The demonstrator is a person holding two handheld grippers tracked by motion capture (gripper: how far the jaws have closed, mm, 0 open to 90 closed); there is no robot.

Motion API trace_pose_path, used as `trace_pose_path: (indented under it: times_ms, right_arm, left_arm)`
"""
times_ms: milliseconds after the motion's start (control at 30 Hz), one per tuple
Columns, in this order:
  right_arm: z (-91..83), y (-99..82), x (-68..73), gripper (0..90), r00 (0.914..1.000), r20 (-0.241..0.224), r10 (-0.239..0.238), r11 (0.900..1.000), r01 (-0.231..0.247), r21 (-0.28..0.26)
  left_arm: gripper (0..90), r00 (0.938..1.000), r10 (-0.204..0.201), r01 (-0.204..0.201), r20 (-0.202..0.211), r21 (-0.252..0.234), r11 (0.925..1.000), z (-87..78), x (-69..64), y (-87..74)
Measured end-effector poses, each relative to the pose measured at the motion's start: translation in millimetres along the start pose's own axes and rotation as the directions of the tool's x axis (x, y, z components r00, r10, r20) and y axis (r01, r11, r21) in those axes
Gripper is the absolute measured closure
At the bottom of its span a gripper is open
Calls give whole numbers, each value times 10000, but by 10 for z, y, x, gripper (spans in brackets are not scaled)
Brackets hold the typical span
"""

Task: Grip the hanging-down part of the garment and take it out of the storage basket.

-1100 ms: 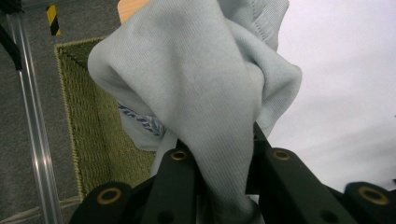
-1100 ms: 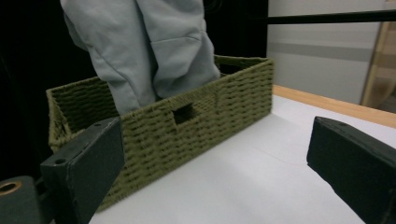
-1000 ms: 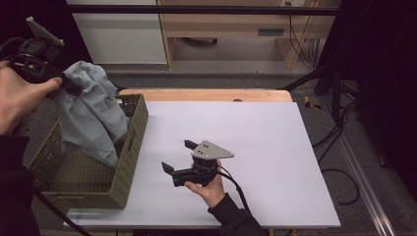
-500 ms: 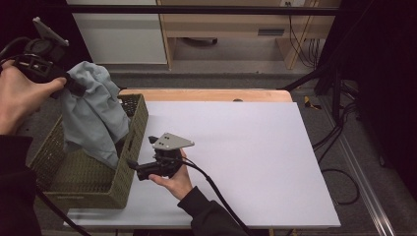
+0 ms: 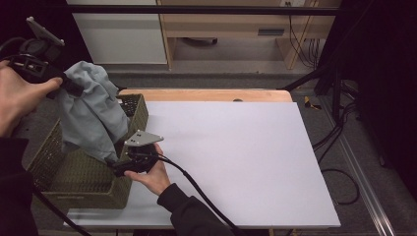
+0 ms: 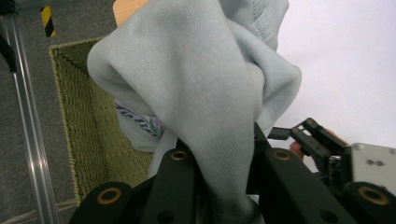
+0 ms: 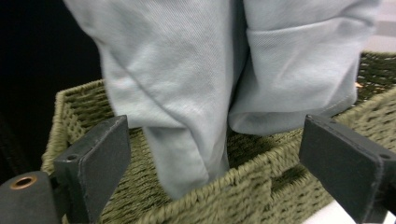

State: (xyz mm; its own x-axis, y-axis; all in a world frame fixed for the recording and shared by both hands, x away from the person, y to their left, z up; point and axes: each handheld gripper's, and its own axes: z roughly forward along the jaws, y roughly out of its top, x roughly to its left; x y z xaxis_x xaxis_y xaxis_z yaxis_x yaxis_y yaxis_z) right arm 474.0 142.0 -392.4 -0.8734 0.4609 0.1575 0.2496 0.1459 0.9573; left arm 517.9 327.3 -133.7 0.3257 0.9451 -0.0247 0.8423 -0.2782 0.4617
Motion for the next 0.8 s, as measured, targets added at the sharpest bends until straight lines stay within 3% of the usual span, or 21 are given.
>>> trace_pose_path:
  times_ms: [267, 367, 533, 600, 800]
  right_arm:
    - [257, -7, 28, 232, 9997, 2, -245, 9993, 245, 271]
    - [312, -10, 36, 380, 9992, 58, -388, 9990, 386, 239]
    - [335, 6, -9, 719, 9990, 447, -91, 9985, 66, 549]
    - [316, 13, -41, 829, 9994, 358, 41, 9981, -63, 619]
    - [227, 43, -76, 858, 9998, 130, -150, 9977, 141, 663]
  left_arm:
    - [789, 10000, 26, -26, 28, -40, 10000, 0, -16, -9]
    - [789, 9999, 100, -100, 27, 16, 9999, 15, -39, -6]
    - [789, 9999, 170, -170, 27, -4, 9999, 29, -73, 4]
    - [789, 9998, 191, -191, 51, -3, 9998, 34, -77, 7]
    - [789, 9999, 136, -136, 21, -62, 9999, 20, -45, -7]
